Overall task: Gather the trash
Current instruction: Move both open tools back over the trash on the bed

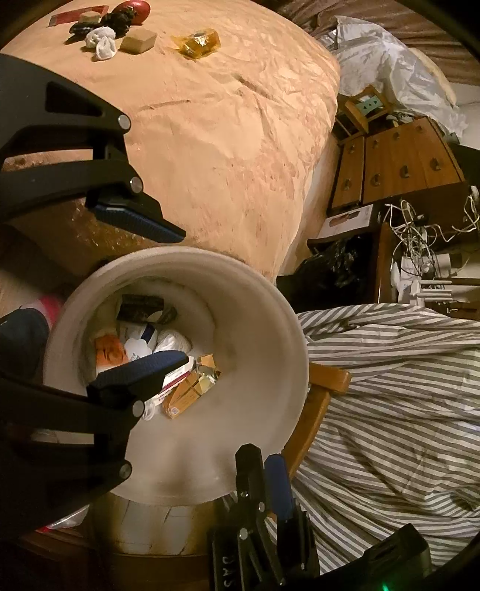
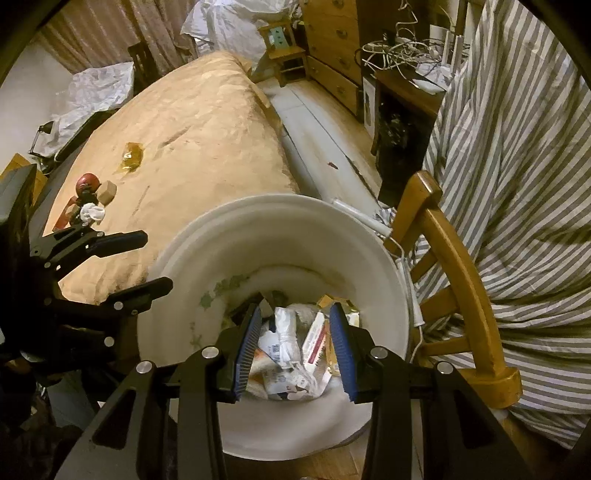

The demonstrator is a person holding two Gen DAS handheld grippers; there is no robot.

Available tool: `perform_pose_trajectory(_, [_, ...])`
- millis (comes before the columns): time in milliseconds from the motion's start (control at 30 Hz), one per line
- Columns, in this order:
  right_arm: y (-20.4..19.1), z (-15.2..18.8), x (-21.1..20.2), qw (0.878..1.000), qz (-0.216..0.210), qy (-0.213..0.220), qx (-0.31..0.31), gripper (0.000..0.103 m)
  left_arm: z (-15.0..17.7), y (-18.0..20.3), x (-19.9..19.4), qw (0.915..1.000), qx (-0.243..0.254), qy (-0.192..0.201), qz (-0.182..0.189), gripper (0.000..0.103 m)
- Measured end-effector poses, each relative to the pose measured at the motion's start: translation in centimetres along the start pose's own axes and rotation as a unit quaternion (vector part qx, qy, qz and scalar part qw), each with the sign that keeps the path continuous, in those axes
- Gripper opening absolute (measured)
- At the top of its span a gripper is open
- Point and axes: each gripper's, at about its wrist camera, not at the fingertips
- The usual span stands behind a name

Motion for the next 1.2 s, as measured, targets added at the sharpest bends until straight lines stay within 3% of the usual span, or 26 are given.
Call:
perform_pose_trajectory(167, [-1.6, -0.1, -0.9, 1.0, -0.012, 0.02, -0.009, 0.048, 0.8, -1.3, -0.9, 0.9999, -0.014, 0.006, -0.003, 0.058])
perform_pose_trajectory(300, [-4.9, 0.1, -2.8, 0.996, -0.019, 0.085, -0.032, 0.054, 2.3, -2.9, -2.3, 0.9993, -0.029, 0.018, -0.012, 0.058])
perform_pose_trajectory(433, [-10.4, 1.2, -4.2, 0.983, -0.02, 0.162, -0.081, 0.079, 5.4, -6.4, -4.7, 0.9966, -0.058, 0.044, -0.039, 0.064])
perform_pose_trajectory(567, [-16.4, 2.3, -3.1, 0.971, -0.052, 0.195, -0.125, 0.086, 9.4, -12.2, -6.1, 0.9892, -0.122, 0.048, -0.067, 0.064])
perform_pose_trajectory(700, [-22.6, 2.7, -0.1, 0.964, -0.088, 0.189, -0.166, 0.087, 14.1, -19.3, -6.8, 0.9734, -0.201, 0.041, -0.101, 0.064])
perform_pose_trajectory(800, [-26.2, 2.5, 2.7, 0.962, -0.115, 0.168, -0.18, 0.087, 18.4, -25.2, -7.2, 0.9529, -0.274, 0.034, -0.126, 0.064])
perform_pose_trajectory(833, [-27.2, 2.4, 3.2, 0.962, -0.118, 0.164, -0.184, 0.087, 20.3, -27.5, -7.4, 0.9424, -0.302, 0.032, -0.141, 0.064])
perform_pose_trajectory(933, [-30.1, 2.1, 5.4, 0.958, -0.133, 0.149, -0.204, 0.087, 23.6, -31.6, -7.5, 0.9266, -0.337, 0.021, -0.165, 0.064])
perform_pose_trajectory(1000, [-32.0, 1.7, 7.0, 0.955, -0.146, 0.138, -0.218, 0.083, 25.6, -34.0, -7.7, 0.9173, -0.358, 0.015, -0.173, 0.064])
perform_pose_trajectory(1033, [-32.9, 1.3, 8.1, 0.953, -0.155, 0.131, -0.225, 0.073, 26.4, -35.2, -7.8, 0.9128, -0.368, 0.015, -0.176, 0.064])
perform_pose_trajectory(1133, [-35.6, -0.4, 11.5, 0.949, -0.171, 0.108, -0.243, 0.056, 26.8, -36.8, -8.2, 0.9112, -0.37, 0.024, -0.18, 0.064])
perform_pose_trajectory(1200, [-37.4, -1.7, 13.9, 0.947, -0.18, 0.098, -0.249, 0.055, 26.8, -37.6, -8.5, 0.9142, -0.361, 0.033, -0.182, 0.064])
Point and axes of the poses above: each gripper's, at about its wrist camera, not at the fingertips, and x roughly the way its jaws point, y to its right, z to its underside, and after that the axes turned 3 degrees about y, right-handed
